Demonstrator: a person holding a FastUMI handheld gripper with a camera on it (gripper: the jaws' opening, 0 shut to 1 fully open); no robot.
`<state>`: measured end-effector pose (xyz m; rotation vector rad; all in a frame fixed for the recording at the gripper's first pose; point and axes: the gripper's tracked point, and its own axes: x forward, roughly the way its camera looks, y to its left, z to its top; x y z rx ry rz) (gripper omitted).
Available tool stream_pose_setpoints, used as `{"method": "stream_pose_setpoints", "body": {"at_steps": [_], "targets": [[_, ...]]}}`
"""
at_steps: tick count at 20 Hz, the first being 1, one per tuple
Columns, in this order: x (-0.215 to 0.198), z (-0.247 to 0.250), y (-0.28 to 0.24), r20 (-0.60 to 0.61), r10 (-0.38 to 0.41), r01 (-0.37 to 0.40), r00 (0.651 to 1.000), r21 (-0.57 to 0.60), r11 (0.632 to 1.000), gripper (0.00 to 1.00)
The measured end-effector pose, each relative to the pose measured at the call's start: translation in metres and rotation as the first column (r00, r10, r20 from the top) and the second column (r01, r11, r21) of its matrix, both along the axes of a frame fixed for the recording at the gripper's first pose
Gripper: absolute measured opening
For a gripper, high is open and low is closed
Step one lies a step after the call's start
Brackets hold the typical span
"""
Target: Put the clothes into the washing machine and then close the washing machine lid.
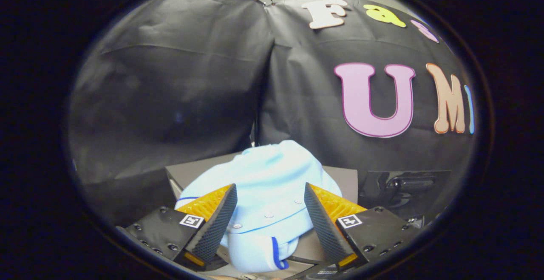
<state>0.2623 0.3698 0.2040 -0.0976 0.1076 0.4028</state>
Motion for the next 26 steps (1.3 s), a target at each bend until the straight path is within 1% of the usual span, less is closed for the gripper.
{"method": "stream_pose_setpoints", "body": {"at_steps": [2,4,6,7,8,11,13,15,19,22,26], "targets": [[0.007,-0.021,0.0,-0.073,-0.009,0.007,0.997,-0.03,1.0,0.98],[0.007,-0.018,0.002,-0.107,-0.01,0.014,0.994,0.032,0.999,0.97],[0.006,-0.022,0.002,-0.117,-0.004,0.01,0.993,0.045,0.999,0.97],[0.006,-0.021,0.003,-0.111,-0.005,0.009,0.994,0.041,0.999,0.88],[0.004,-0.021,0.007,-0.113,0.014,-0.009,0.994,0.045,0.999,0.78],[0.0,-0.025,0.021,-0.119,0.042,-0.032,0.992,0.088,0.996,0.49],[-0.002,-0.025,0.02,-0.156,0.031,-0.014,0.987,0.11,0.994,0.3],[-0.003,-0.025,0.021,-0.178,0.02,0.001,0.984,0.118,0.993,0.3],[-0.002,-0.023,0.019,-0.137,0.0,0.006,0.991,0.042,0.999,0.3],[-0.004,-0.023,0.018,-0.131,0.0,0.006,0.991,0.046,0.999,0.3],[-0.001,-0.02,0.005,-0.139,-0.053,0.061,0.989,0.052,0.997,0.29]]}}
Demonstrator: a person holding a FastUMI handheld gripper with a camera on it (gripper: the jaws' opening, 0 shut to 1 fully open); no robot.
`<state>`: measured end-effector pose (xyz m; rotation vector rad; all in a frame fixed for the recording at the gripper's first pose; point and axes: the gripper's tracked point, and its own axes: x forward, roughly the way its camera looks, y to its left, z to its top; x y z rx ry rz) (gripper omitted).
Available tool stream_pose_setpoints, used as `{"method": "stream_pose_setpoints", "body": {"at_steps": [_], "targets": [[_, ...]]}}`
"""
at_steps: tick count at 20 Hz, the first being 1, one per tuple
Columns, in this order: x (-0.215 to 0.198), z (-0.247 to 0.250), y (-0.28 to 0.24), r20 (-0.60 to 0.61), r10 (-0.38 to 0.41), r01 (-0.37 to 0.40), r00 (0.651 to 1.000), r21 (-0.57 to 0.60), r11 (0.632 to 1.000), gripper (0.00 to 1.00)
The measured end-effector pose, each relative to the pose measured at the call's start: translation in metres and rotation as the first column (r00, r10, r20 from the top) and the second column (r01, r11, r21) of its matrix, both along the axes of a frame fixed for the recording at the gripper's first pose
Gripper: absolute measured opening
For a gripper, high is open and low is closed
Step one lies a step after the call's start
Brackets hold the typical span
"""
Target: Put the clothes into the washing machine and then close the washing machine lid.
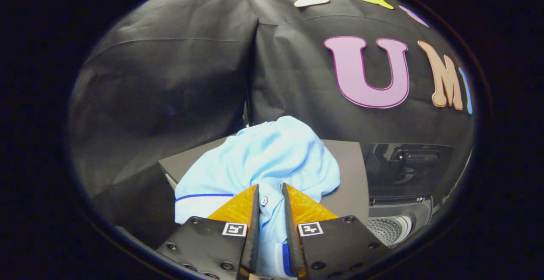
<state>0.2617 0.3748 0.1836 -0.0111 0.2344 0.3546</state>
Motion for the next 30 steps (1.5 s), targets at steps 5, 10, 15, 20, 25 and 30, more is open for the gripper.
{"method": "stream_pose_setpoints", "body": {"at_steps": [5,10,15,20,25,30], "targets": [[0.007,0.006,-0.068,-0.007,-0.108,0.108,0.994,0.021,0.994,0.29],[0.011,0.033,-0.136,0.065,-0.25,0.251,0.966,-0.005,0.968,0.29],[0.019,0.055,-0.187,0.126,-0.344,0.35,0.93,-0.03,0.936,0.29],[0.032,0.053,-0.232,0.135,-0.431,0.442,0.892,-0.066,0.895,0.29],[0.044,0.045,-0.277,0.167,-0.519,0.539,0.838,-0.111,0.835,0.29],[0.049,0.022,-0.306,0.123,-0.571,0.583,0.812,-0.121,0.803,0.45]]}}
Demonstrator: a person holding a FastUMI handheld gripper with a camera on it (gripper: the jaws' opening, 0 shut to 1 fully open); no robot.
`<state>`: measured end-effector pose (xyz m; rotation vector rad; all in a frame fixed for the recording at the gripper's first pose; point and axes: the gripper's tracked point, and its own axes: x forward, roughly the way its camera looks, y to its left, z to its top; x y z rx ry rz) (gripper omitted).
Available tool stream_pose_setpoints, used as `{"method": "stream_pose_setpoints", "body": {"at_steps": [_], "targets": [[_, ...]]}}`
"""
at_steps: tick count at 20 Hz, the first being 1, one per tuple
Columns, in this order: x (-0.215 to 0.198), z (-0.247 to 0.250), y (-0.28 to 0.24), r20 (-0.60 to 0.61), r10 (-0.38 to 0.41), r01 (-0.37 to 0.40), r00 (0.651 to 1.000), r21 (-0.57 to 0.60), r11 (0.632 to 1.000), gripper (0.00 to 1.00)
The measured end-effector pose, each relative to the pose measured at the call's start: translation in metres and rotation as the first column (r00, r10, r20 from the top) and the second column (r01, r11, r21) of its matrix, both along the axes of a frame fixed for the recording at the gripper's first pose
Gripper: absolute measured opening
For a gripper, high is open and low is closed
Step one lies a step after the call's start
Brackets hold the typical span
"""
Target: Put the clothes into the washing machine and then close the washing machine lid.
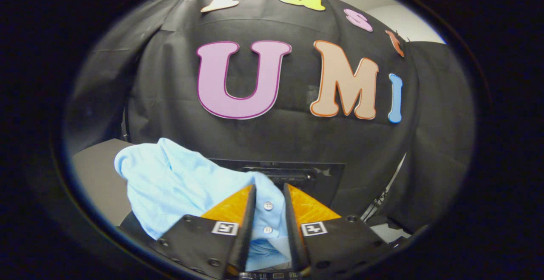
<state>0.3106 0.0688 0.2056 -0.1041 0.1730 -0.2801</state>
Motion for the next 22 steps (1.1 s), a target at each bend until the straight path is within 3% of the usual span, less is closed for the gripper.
{"method": "stream_pose_setpoints", "body": {"at_steps": [4,14,18,22], "targets": [[-0.001,-0.018,-0.007,-0.023,-0.009,0.009,1.0,0.014,1.0,0.76],[0.0,-0.02,0.002,-0.016,0.019,-0.018,1.0,0.045,0.999,0.76],[0.014,0.0,0.006,0.011,0.031,-0.031,0.999,0.014,0.999,0.99],[0.047,0.03,0.017,0.047,0.071,-0.071,0.996,0.007,0.997,0.99]]}}
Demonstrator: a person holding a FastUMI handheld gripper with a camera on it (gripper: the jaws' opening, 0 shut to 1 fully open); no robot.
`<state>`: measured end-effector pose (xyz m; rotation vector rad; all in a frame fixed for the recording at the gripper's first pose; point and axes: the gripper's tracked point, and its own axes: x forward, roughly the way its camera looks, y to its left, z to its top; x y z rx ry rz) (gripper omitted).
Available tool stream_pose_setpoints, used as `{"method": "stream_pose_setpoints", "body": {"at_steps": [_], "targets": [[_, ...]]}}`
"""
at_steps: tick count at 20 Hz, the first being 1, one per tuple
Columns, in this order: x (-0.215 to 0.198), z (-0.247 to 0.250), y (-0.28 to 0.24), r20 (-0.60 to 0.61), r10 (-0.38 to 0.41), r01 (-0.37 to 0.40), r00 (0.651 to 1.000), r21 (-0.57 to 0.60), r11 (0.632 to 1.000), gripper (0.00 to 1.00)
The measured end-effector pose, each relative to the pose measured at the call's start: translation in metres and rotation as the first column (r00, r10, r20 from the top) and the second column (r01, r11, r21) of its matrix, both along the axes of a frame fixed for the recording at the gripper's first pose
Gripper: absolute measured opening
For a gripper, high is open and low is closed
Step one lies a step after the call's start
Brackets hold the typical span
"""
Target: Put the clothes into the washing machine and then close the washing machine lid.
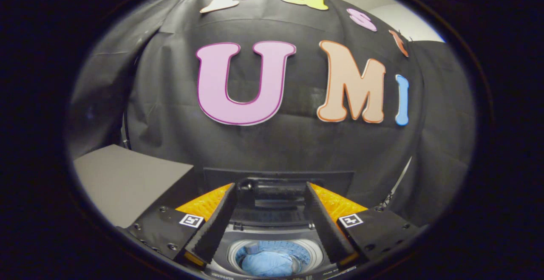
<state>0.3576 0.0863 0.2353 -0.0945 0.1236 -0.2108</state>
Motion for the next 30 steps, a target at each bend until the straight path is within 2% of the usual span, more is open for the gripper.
{"method": "stream_pose_setpoints", "body": {"at_steps": [7,10,13,18,27,30], "targets": [[0.094,0.037,0.017,0.059,0.038,-0.033,0.998,-0.086,0.996,0.99],[0.134,0.027,0.022,0.036,0.036,-0.033,0.999,-0.095,0.995,0.98],[0.155,0.004,0.026,-0.014,0.034,-0.036,0.999,-0.096,0.995,0.98],[0.152,-0.035,0.015,-0.102,-0.005,-0.01,0.995,-0.147,0.989,0.98],[0.114,-0.045,0.014,-0.093,0.02,-0.015,0.996,0.048,0.999,0.99],[0.095,-0.045,0.017,-0.091,0.028,-0.026,0.995,0.03,0.999,0.99]]}}
